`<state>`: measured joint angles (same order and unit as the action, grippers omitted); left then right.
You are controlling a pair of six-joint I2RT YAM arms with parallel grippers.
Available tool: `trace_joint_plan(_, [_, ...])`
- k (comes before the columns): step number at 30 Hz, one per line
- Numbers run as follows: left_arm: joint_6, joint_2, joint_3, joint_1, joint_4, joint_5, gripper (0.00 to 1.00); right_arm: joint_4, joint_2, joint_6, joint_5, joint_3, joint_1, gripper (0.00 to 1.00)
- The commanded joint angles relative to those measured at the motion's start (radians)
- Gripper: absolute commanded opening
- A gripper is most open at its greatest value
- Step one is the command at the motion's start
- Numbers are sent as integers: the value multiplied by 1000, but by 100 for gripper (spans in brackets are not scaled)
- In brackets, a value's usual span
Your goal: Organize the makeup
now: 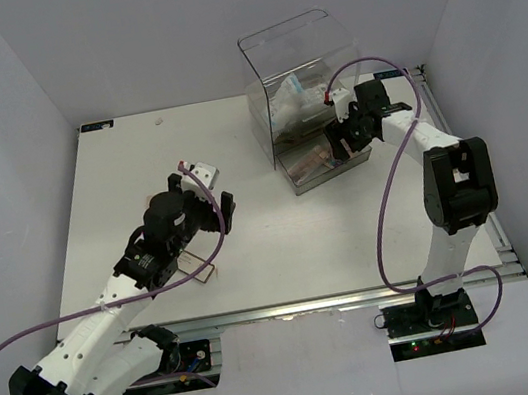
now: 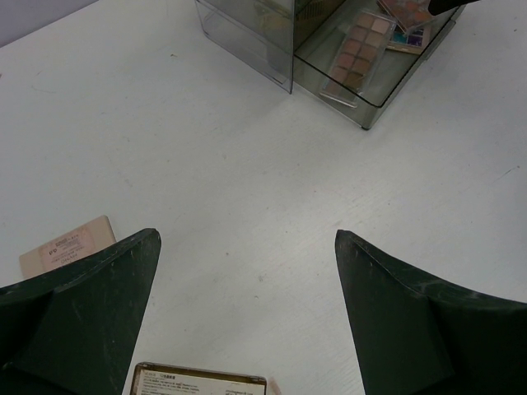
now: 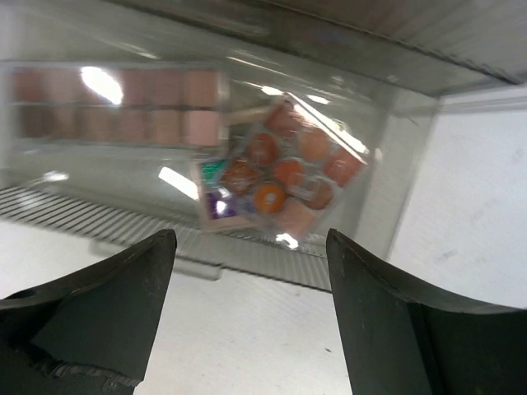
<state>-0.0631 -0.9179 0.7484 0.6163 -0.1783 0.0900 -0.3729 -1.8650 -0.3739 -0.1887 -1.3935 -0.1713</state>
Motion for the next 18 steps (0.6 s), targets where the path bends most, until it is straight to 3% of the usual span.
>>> trace_joint_plan(1, [5,-14,-7,-6,12,-6,98,-90,209,-100,-321,31,3,80])
trace_joint_plan(5, [29,-37,-5,-7,8,-2,98,-114,395,-147,-570,186,3,80])
trace_joint_plan(8, [113,-69,16,-9,-19,10,98,-119,488,-157,-629,298,3,80])
trace_joint_plan(13, [404,-63,54,-10,-179,5,98,-67,632,-129,-639,449,3,80])
trace_joint_plan(18, [731,-25,62,-16,-347,72,97,-40,687,-110,-640,497,11,80])
